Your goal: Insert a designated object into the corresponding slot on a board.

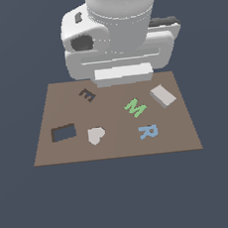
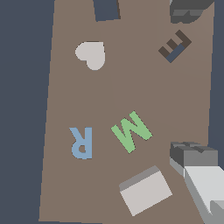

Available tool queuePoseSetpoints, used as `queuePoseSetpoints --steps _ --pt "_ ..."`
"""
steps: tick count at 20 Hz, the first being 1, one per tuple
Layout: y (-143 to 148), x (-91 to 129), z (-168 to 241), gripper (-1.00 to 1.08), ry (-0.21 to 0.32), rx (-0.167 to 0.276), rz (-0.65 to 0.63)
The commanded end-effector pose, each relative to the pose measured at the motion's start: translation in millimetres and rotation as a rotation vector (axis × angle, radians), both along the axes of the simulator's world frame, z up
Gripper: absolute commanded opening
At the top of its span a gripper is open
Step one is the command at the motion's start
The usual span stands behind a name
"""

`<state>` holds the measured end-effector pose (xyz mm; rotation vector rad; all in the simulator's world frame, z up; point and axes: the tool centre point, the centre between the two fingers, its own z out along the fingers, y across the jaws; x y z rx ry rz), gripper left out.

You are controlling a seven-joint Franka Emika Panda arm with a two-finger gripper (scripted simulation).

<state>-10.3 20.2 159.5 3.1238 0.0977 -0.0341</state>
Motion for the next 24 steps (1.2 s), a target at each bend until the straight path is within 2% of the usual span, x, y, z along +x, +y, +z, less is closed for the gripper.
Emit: queuePoseSetpoints --steps 1,8,18,24 --pt "0.0 0.0 0.0 1.0 0.0 0.0 0.0" --pt "22.8 1.3 -16.4 1.0 -0.003 0.004 0.071" --pt "119.4 -11.2 -85.2 1.0 -0.014 0.02 0.372" --pt "151.1 -22.3 -108.8 1.0 -0.017 0.023 0.477"
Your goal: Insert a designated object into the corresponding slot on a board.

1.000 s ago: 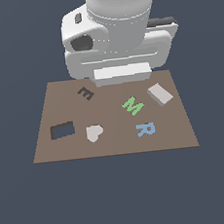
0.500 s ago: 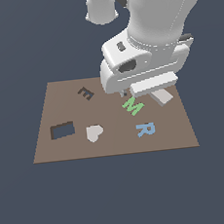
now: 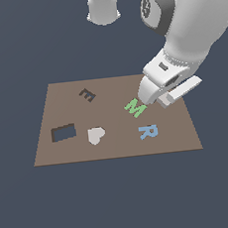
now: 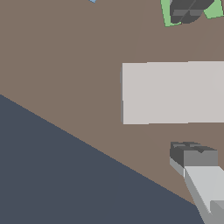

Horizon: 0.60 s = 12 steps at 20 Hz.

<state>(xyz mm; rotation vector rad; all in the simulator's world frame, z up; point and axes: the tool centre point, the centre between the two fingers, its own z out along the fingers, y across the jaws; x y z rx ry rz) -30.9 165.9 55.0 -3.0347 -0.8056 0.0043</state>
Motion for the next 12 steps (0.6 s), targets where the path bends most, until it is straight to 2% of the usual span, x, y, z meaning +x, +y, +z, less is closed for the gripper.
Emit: queuePoseSetpoints --steps 1,12 --pt "7.6 -2.5 -5.9 1.0 -0.003 0.001 0.028" --pt "6.8 -2.6 -12.0 1.0 -0.002 -0.001 0.025"
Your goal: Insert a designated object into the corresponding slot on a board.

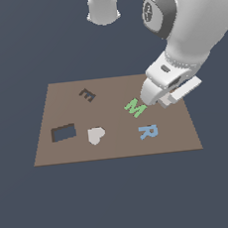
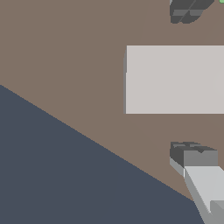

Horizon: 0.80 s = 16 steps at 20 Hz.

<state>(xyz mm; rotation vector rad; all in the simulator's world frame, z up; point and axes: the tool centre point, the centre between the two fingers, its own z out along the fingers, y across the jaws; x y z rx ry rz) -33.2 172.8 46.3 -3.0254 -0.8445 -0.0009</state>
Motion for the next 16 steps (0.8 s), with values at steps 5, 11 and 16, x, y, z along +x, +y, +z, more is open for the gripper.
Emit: queuePoseSetpoints --steps 5,11,16 --pt "-1.2 -0.2 -16.0 1.0 0.001 -0.001 -0.002" --pt "-1.2 -0.2 -16.4 -1.0 0.001 -0.001 -0.002" --pt "-1.2 -0.2 -16.4 -1.0 0.001 -0.001 -0.002"
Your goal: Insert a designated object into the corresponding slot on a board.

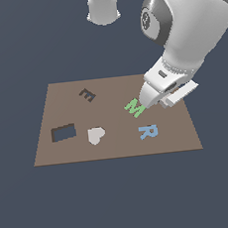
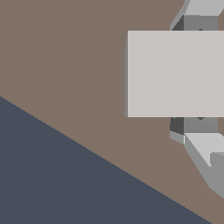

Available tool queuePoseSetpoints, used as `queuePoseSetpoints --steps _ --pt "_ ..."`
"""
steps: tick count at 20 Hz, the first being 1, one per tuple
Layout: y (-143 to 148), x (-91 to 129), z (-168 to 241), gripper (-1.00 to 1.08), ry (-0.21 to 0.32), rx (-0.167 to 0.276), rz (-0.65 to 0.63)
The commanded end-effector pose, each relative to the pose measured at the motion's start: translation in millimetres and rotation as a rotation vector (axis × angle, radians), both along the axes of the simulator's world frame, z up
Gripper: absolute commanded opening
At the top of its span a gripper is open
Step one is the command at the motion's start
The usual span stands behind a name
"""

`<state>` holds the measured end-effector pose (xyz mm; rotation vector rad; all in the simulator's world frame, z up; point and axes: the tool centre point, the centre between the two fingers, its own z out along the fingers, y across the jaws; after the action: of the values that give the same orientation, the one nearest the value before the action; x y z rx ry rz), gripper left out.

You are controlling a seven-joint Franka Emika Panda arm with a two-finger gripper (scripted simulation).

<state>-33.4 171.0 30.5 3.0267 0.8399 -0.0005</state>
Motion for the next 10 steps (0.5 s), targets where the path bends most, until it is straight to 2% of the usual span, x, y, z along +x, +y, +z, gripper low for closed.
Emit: queuePoseSetpoints --steps 1,10 --pt "-0.1 0.0 -0.1 -1.0 0.0 0.0 0.0" --pt "-4.4 11.9 0.3 -1.0 0.0 0.0 -0.06"
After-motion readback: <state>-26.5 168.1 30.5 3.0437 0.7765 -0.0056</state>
